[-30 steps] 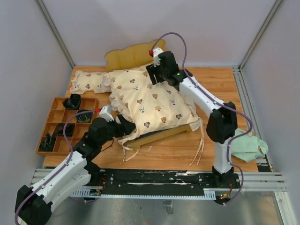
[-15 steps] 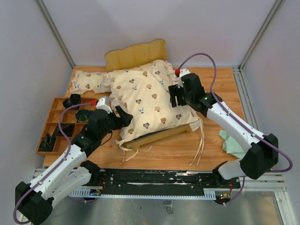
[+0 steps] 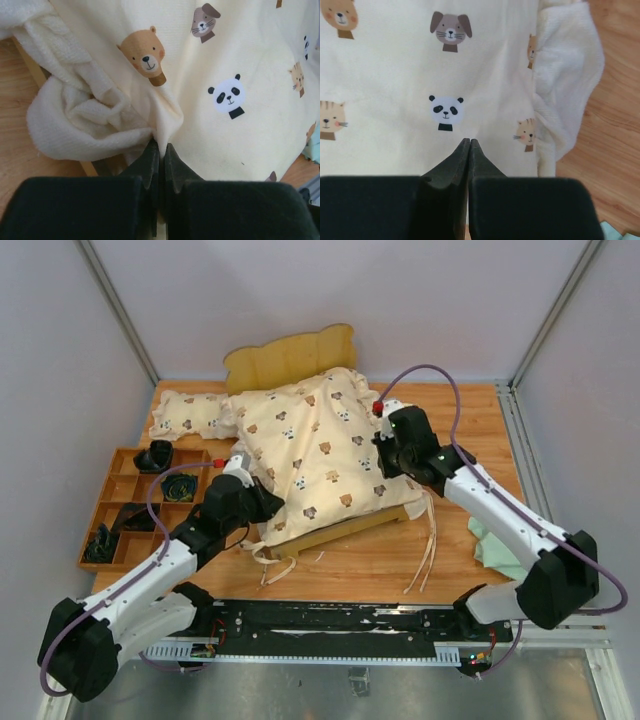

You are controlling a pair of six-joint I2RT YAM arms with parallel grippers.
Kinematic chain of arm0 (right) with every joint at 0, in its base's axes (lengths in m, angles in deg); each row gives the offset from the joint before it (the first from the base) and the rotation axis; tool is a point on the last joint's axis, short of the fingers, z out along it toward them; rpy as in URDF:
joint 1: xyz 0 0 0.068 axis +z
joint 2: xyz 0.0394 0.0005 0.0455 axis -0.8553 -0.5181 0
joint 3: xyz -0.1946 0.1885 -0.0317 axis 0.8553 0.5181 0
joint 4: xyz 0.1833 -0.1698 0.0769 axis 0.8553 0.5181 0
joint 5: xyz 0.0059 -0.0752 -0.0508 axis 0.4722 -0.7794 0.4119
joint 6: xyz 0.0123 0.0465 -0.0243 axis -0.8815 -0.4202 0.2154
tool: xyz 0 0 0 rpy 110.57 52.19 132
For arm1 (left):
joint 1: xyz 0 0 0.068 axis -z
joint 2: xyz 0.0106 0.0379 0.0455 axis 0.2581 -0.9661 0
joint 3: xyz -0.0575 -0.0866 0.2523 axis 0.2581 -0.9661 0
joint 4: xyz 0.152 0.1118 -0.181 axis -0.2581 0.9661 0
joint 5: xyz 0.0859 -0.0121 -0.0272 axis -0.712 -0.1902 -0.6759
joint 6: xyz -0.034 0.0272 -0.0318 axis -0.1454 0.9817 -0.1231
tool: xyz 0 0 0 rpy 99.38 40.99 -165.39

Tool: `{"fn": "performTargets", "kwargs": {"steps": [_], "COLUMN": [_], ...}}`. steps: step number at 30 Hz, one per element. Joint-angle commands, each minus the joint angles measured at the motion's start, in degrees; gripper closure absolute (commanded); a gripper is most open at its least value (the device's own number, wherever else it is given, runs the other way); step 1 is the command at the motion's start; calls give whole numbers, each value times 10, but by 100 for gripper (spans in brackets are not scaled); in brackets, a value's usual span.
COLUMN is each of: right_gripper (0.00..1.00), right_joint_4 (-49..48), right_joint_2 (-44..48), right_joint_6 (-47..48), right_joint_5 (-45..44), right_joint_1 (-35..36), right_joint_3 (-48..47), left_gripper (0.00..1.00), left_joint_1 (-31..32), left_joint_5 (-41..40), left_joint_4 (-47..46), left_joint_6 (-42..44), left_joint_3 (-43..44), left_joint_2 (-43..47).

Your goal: Set up the pet bed

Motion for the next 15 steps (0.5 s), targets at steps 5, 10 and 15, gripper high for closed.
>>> {"fn": "performTargets", "kwargs": {"steps": [5, 10, 15], "right_gripper": [100, 68, 32], "right_joint_4": [-85, -53, -54], "right_joint_2": [108, 75, 55], "right_joint_6": [11, -20, -29], "right_joint_5": [-77, -33, 5], "right_joint_1": [-5, -5, -6], "right_joint_3": [72, 53, 69], "left_gripper": [100, 88, 96], "left_joint_1": [1, 1, 1], "left_joint_5": [49, 46, 19], "left_joint_4": [-67, -60, -34], "left_joint_6": [1, -15, 1], "left_joint_3": [0, -4, 0], "left_joint_2": [-29, -30, -22]}}
